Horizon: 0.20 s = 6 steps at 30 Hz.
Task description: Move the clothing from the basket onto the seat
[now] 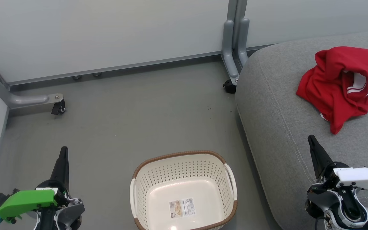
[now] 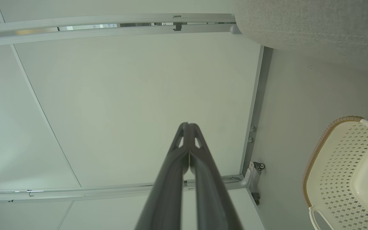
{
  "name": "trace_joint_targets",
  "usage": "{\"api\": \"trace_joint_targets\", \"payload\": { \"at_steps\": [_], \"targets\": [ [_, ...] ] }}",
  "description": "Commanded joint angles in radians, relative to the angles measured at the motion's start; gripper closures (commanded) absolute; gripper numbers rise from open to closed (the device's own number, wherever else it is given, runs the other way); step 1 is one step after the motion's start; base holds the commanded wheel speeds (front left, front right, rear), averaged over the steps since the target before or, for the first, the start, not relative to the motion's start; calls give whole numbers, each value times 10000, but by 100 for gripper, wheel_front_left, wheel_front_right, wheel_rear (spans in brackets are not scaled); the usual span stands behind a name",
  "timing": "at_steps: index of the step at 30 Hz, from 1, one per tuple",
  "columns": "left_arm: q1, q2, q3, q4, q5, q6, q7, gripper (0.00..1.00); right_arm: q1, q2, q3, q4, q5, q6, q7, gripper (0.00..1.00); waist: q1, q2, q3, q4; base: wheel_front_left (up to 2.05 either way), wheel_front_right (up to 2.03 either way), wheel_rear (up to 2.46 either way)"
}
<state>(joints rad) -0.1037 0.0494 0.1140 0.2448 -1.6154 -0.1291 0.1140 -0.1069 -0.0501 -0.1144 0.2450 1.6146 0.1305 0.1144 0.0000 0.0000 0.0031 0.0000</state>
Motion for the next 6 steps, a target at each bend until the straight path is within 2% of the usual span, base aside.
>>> {"api": "trace_joint_targets", "payload": {
  "at_steps": [1, 6],
  "targets": [
    [-117, 23, 25, 1, 61, -29, 44, 100, -55, -9, -16, 18, -46, 4, 37, 100, 0, 0, 0, 0, 0, 0, 0],
    [-117, 23, 26, 1, 61, -29, 44, 100, -55, -9, -17, 18, -46, 4, 38, 100, 0, 0, 0, 0, 0, 0, 0]
  ]
}}
